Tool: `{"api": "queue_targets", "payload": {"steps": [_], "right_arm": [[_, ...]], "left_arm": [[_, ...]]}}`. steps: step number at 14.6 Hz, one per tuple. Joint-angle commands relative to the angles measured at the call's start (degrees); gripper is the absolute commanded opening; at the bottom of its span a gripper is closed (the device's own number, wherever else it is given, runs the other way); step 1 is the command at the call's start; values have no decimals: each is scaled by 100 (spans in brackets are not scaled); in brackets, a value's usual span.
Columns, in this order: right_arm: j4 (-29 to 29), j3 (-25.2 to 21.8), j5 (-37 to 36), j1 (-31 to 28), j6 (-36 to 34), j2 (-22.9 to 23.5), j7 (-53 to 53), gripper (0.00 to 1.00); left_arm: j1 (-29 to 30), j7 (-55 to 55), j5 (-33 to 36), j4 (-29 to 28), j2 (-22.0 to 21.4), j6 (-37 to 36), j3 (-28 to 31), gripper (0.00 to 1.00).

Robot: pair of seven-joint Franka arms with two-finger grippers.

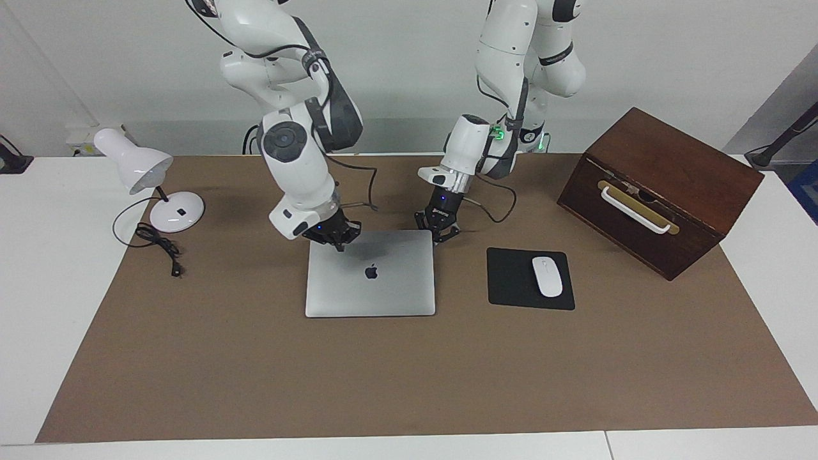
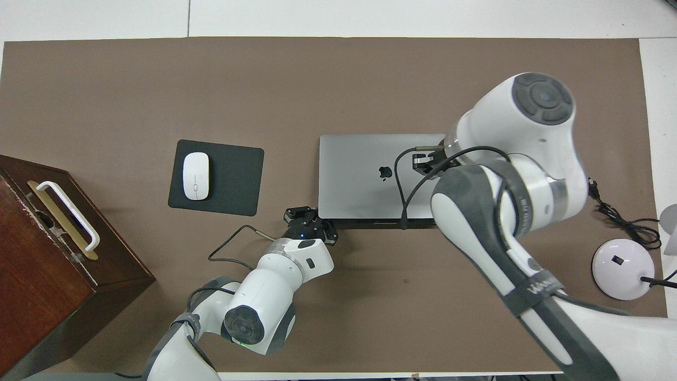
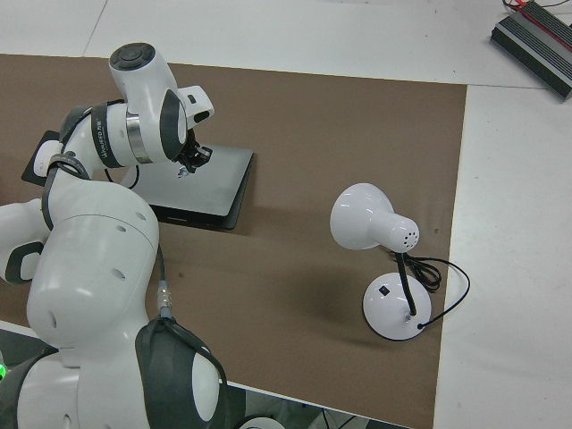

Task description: Close laptop with both arms

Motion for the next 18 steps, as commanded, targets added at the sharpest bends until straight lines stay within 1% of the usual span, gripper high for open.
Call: {"api": "queue_targets", "payload": {"steps": [1, 3, 4, 6, 9, 10, 11, 13, 14, 15, 17, 18], "right_arm": [[-27, 50, -179, -533, -529, -588, -589, 0], [121, -11, -470, -876, -889, -887, -1283, 0], [226, -90, -540, -939, -1039, -984, -1486, 0], [298, -310, -725, -939, -1233, -1212, -1751, 0], [315, -565, -761, -930, -1426, -1502, -1893, 0], [315, -583, -761, -939, -1479, -1590, -1893, 14], [307, -601, -761, -957, -1584, -1670, -1893, 30], [298, -767, -752, -939, -1804, -1810, -1893, 61], [280, -829, -752, -939, -1831, -1881, -1902, 82], [280, -925, -752, -939, -1840, -1916, -1928, 100], [280, -1040, -752, -939, -1884, -2022, -2147, 100], [280, -1092, -752, -939, -1884, -2057, -2174, 100]], "left_arm": [[-91, 51, -237, -278, 34, -78, 81, 0], [-82, -20, -306, -260, -28, -78, 72, 0], [-99, -46, -412, -260, -37, -78, 72, 0], [-117, -55, -509, -243, -72, -78, 63, 0], [-117, -186, -649, -234, -212, -96, 63, 0], [-117, -204, -685, -225, -230, -96, 63, 0], [-126, -213, -720, -234, -239, -96, 63, 0], [-126, -213, -782, -234, -335, -113, 46, 0], [-126, -222, -843, -234, -396, -157, 37, 0], [-143, -240, -991, -234, -484, -262, 37, 0], [-301, -240, -1290, -260, -660, -420, 46, 0], [-310, -240, -1292, -277, -696, -438, 46, 0]]}}
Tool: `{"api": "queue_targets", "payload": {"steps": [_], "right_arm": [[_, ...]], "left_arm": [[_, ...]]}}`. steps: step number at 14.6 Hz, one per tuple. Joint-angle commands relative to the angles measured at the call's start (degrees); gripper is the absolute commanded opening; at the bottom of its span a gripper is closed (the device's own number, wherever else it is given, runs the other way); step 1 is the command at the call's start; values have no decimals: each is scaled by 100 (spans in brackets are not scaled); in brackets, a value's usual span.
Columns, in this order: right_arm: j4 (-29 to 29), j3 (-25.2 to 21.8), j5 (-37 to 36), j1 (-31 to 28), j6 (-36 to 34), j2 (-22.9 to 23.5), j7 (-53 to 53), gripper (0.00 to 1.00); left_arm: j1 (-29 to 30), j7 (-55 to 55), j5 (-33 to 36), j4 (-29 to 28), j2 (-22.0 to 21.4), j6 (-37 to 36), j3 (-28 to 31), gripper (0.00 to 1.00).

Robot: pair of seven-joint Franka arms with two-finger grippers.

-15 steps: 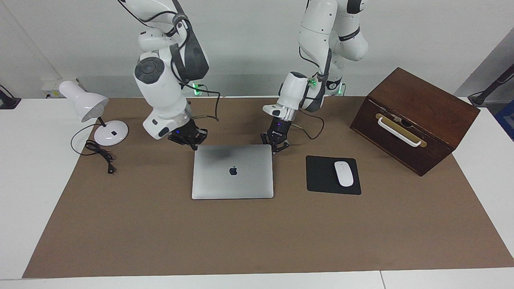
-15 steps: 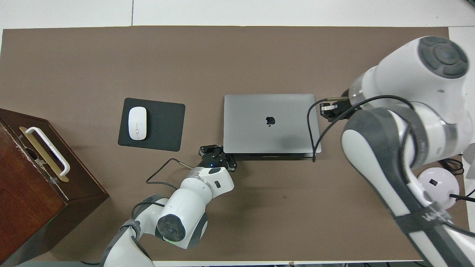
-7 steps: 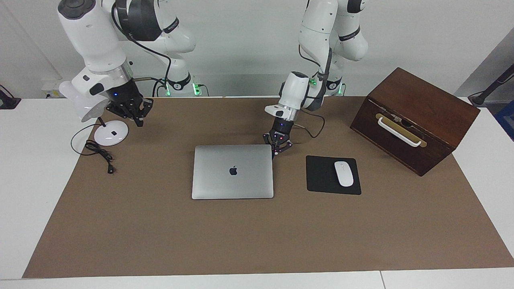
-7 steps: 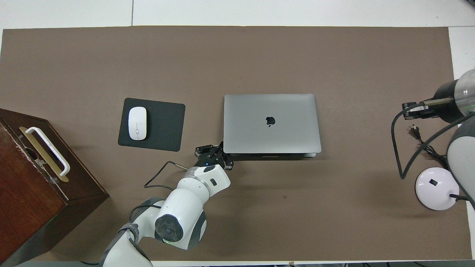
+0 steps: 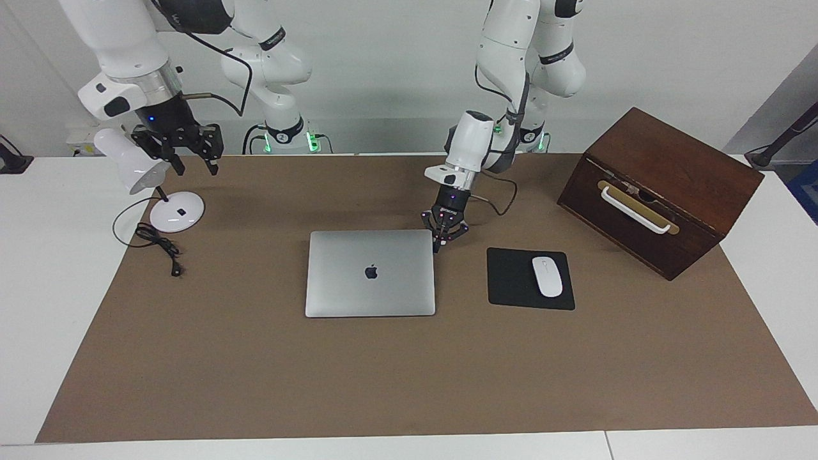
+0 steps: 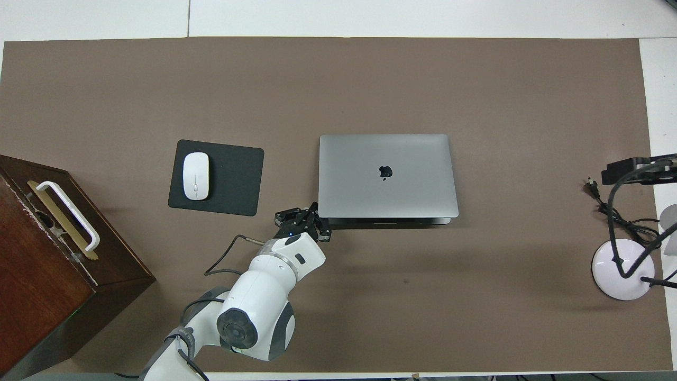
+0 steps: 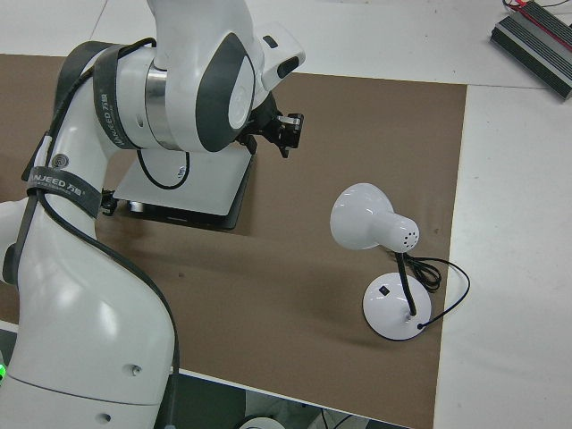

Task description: Close laptop with both arms

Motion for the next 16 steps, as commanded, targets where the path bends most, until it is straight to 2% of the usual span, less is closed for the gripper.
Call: {"api": "queue_targets", "payload": {"steps": [1, 6, 11, 16], "right_arm": [[-31, -160, -47, -26, -87, -160, -197, 100], [-83, -416, -47, -17, -254, -247, -206, 100], [-198, -399, -47, 26, -202, -274, -197, 100], [-171, -346, 32, 79, -184, -213, -188, 100]], "left_arm": [[-189, -15, -222, -207, -351, -197, 67, 0], [-259, -15, -231, -646, -728, -258, 67, 0], [-224, -15, -239, -857, -1299, -943, 93, 0], [65, 2, -239, -840, -1607, -1488, 120, 0]]}}
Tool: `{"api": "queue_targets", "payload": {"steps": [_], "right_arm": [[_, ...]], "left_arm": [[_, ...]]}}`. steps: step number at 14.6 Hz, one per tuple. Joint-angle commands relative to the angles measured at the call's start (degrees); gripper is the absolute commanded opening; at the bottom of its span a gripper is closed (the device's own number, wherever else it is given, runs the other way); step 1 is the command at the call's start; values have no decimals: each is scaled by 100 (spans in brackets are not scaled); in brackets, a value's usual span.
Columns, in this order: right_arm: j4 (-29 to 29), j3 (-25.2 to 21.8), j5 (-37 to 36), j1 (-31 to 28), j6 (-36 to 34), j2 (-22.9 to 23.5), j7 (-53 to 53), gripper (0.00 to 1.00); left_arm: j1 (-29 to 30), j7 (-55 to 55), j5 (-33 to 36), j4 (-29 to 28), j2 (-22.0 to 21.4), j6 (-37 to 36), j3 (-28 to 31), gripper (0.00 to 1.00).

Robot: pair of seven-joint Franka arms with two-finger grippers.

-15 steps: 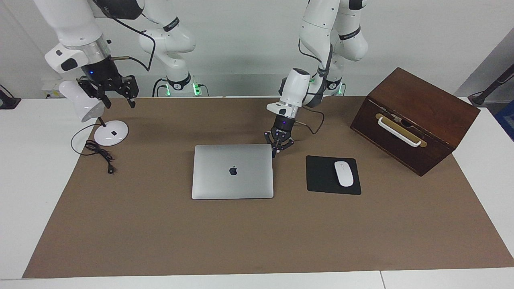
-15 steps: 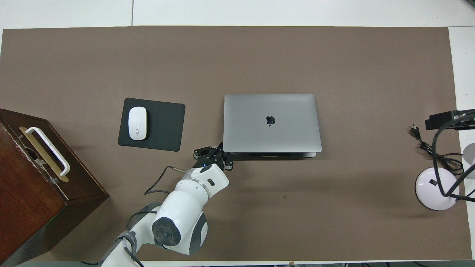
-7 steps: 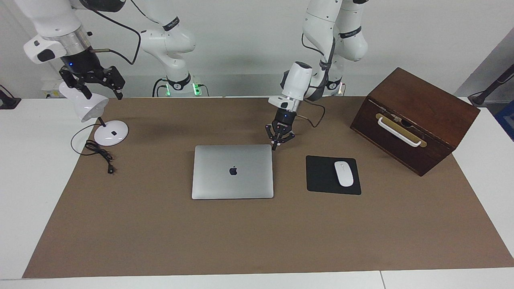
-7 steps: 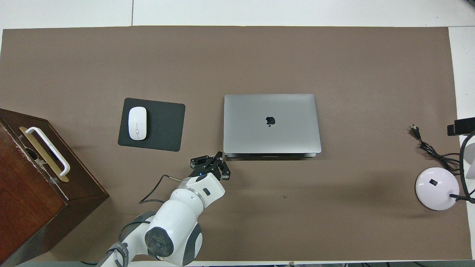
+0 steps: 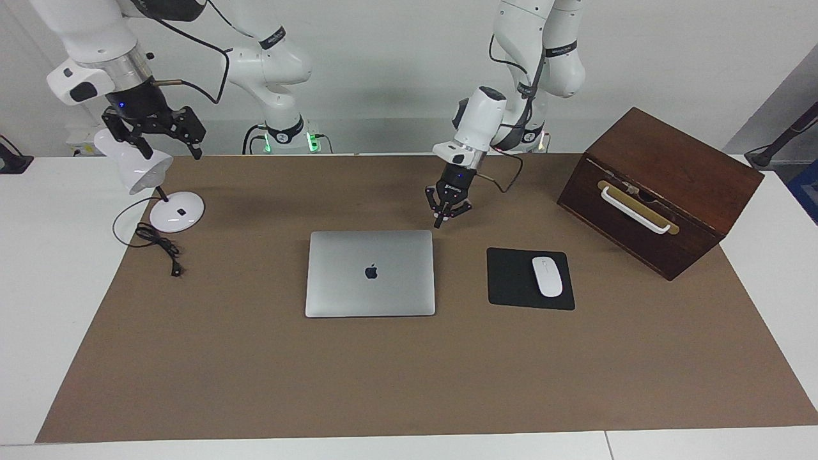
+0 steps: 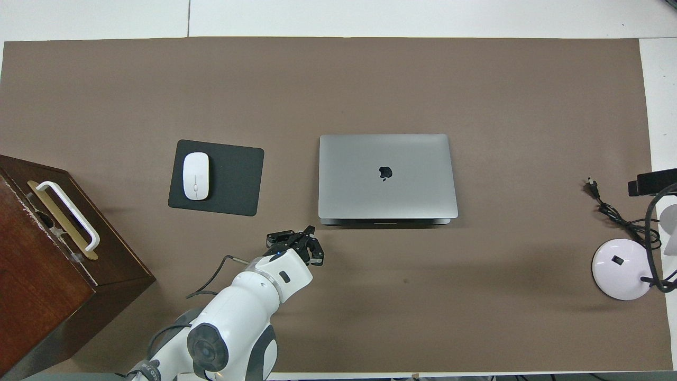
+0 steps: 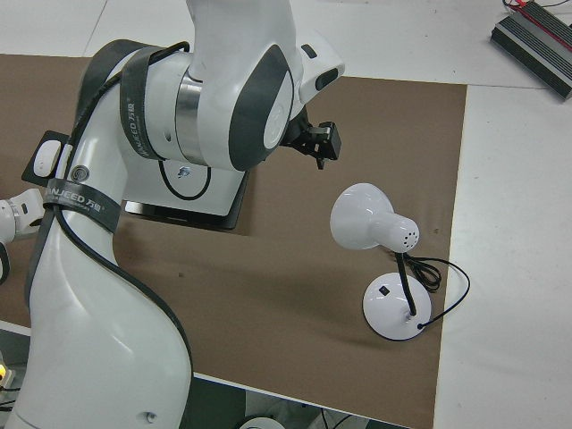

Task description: Close laptop with both arms

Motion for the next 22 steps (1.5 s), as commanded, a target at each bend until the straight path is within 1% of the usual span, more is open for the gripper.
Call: {"api": "queue_targets", "payload": {"steps": [1, 4, 8, 11, 12, 15, 18, 21, 22], "right_arm": [[-102, 15, 29, 17, 105, 3, -108, 100], [-23, 6, 21, -9, 185, 48, -152, 100], [4, 15, -41, -9, 396, 153, -301, 100], [337, 24, 29, -264, 422, 521, -783, 100], [338, 24, 38, -273, 431, 549, -811, 100], [338, -2, 64, -282, 352, 566, -741, 100], [338, 24, 82, -265, 291, 566, -4, 100], [338, 24, 214, -256, 290, 566, 24, 100], [338, 24, 214, -256, 299, 566, 24, 100]], "left_arm": [[157, 32, -101, -130, -314, -321, 13, 0], [280, 58, -93, -77, -358, -497, 22, 0], [815, 567, -84, 283, -446, -1366, 30, 0], [1175, 953, -75, 485, -455, -1780, 22, 0], [1272, 1042, -75, 546, -455, -1990, 30, 0], [1641, 1428, -40, 705, -455, -2413, 30, 0], [1949, 1701, -13, 889, -446, -2817, 30, 0], [2344, 2000, 22, 1170, -411, -3317, 30, 0], [2476, 2061, 170, 1249, -394, -3458, 22, 0]]}}
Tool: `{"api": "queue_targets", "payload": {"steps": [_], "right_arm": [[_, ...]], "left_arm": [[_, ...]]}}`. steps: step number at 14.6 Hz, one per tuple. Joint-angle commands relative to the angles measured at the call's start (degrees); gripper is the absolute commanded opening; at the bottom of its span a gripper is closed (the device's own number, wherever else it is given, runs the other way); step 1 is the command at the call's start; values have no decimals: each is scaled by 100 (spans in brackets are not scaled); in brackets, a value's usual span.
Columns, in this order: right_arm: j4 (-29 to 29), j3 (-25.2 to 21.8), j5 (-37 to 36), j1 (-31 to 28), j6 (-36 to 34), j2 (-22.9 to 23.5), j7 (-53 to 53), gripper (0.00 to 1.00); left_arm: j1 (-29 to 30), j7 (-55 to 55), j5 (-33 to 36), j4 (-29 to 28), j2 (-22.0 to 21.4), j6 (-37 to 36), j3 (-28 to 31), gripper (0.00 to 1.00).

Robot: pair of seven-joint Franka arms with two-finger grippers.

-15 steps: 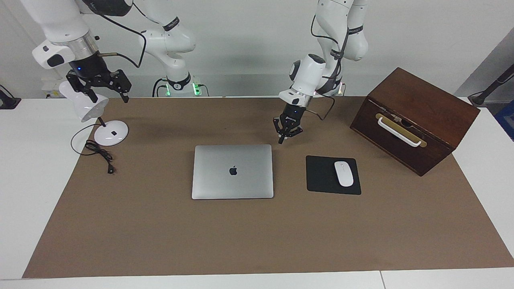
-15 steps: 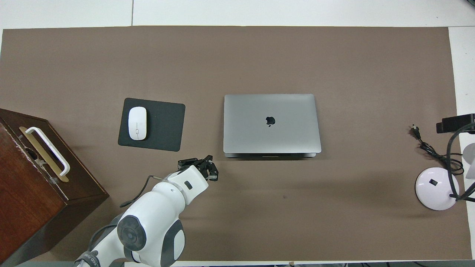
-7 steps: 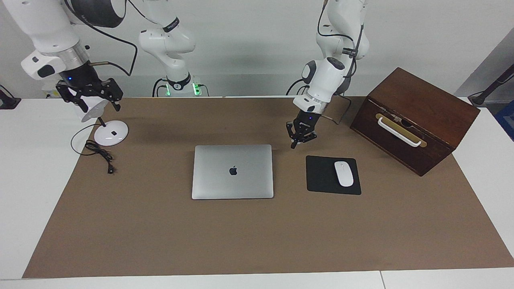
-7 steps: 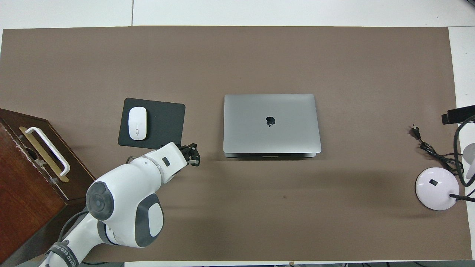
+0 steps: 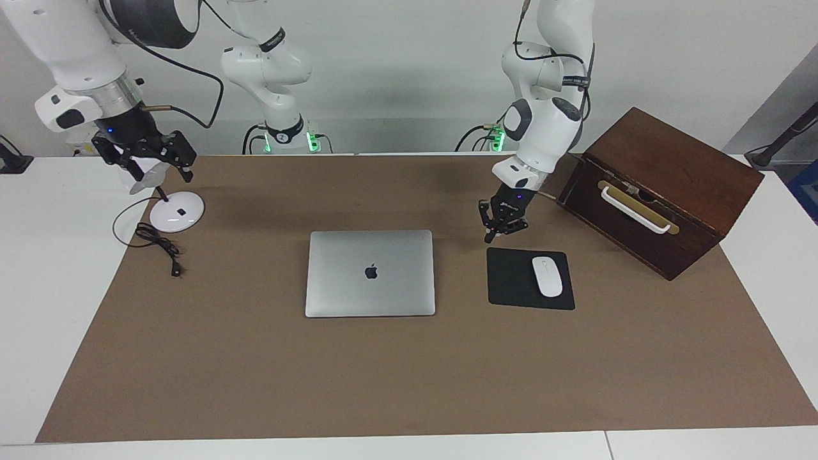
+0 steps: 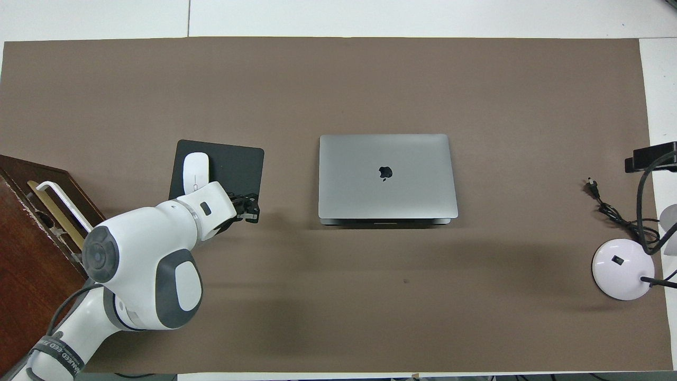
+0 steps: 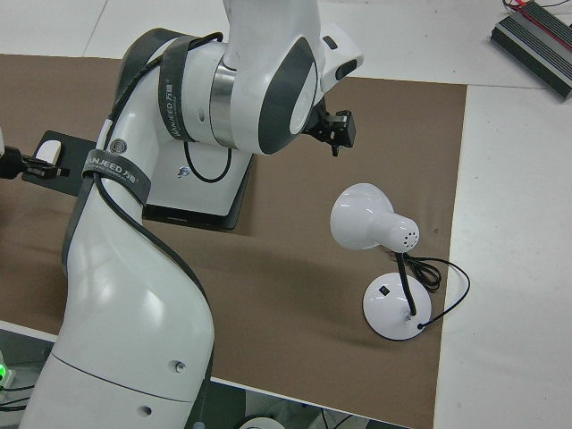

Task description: Close laptop with both arms

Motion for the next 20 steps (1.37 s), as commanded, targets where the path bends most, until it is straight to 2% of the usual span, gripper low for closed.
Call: {"api": "queue_targets", "payload": {"steps": [1, 8, 10, 16, 20], "right_arm": [[101, 42, 92, -56, -81, 43, 78, 100], [145, 60, 13, -3, -107, 96, 69, 100], [145, 200, 22, -3, -99, 96, 78, 100], [145, 218, 48, 15, -81, 96, 69, 100], [145, 218, 74, 15, -81, 87, 43, 100]], "left_arm": [[389, 208, 375, 304, -7, -579, -41, 0], [1120, 225, 1519, 1236, 37, -2126, -41, 0], [1304, 225, 1878, 1490, 37, -2582, -41, 0], [1787, 225, 2714, 2317, -104, -4041, -32, 0], [2121, 208, 2821, 2651, -236, -4666, -14, 0]]}}
